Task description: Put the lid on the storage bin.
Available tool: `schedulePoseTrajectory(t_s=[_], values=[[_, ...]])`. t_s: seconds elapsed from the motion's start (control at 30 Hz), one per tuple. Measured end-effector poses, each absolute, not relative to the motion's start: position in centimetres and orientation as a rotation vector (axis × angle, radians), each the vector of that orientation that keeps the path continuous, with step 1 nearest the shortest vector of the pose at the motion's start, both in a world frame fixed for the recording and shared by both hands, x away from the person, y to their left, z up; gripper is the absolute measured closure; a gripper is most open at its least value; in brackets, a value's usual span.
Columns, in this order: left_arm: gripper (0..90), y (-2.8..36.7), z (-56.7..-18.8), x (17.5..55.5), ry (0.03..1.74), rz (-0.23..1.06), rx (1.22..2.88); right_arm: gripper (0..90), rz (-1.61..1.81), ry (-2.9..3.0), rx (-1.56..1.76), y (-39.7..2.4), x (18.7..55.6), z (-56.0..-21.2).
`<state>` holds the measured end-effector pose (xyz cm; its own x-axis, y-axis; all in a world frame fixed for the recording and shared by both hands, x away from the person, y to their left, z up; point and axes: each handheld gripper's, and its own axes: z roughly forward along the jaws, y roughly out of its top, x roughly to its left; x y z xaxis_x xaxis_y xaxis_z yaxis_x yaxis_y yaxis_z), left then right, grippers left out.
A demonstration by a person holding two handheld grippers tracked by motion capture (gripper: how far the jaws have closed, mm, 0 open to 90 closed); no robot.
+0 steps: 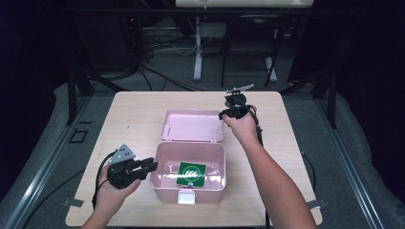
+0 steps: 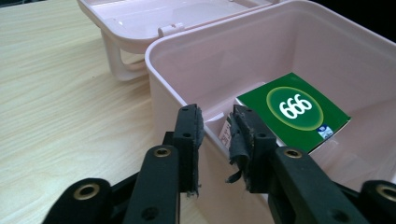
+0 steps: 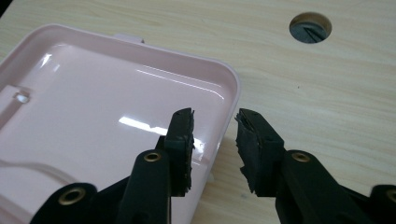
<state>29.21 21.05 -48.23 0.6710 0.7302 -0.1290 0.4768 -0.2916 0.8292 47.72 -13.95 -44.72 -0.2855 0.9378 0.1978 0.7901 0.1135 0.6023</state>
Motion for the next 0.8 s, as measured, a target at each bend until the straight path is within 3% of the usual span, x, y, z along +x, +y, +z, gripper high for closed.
schedulePoseTrajectory(t_s=[0.8], values=[[73.7,21.1,-48.3,29.2,0.938,0.337,1.948,76.1,0.805,2.148,1.926,-13.7,50.8,-46.8]])
